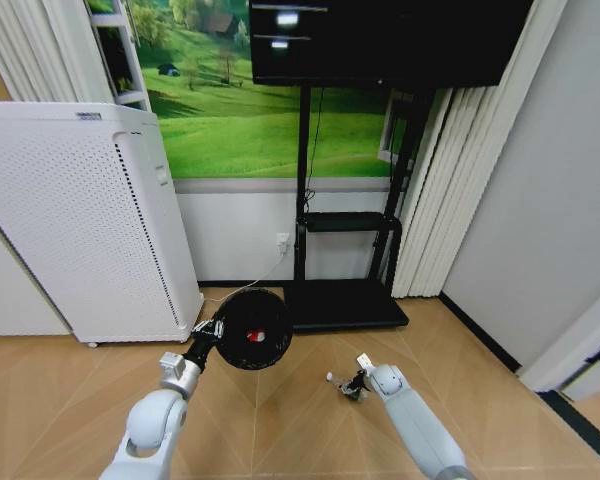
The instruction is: Pick up the trash bin and place the garbage on the floor into it.
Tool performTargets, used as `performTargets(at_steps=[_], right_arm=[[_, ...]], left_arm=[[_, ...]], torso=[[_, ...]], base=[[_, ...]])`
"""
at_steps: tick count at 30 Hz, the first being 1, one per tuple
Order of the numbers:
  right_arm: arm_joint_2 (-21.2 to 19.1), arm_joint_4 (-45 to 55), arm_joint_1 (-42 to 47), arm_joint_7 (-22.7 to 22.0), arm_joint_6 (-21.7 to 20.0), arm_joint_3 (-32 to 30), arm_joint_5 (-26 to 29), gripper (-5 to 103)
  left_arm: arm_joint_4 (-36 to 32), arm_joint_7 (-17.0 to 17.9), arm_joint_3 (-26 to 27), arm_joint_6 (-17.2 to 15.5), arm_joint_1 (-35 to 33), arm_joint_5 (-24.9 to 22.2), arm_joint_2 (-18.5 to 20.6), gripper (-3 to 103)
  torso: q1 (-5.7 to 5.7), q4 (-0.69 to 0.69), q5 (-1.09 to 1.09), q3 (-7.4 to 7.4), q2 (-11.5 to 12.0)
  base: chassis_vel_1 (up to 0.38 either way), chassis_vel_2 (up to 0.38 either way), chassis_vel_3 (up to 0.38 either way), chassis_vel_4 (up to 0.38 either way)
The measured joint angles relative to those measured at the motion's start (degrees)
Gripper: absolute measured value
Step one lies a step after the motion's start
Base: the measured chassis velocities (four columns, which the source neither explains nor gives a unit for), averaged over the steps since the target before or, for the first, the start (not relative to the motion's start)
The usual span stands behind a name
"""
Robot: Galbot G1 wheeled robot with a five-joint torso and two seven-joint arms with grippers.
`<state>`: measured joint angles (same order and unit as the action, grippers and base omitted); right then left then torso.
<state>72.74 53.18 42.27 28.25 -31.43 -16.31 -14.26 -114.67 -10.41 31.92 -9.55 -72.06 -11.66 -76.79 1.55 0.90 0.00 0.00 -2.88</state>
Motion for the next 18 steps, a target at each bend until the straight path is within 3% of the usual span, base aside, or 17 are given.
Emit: performTargets(at_steps=[18], right_arm=[[0.43,-5.01,-1.21,-0.05,0.65,-2.12,-4.39,100]], left_arm=[[-0.87,-0.12,1.26,-0.09,-0.97,-0.41,0.37,4]], torso=[[0.00,0.00,0.00,0.00,0.00]], base=[[0.000,0.000,0.000,0.000]])
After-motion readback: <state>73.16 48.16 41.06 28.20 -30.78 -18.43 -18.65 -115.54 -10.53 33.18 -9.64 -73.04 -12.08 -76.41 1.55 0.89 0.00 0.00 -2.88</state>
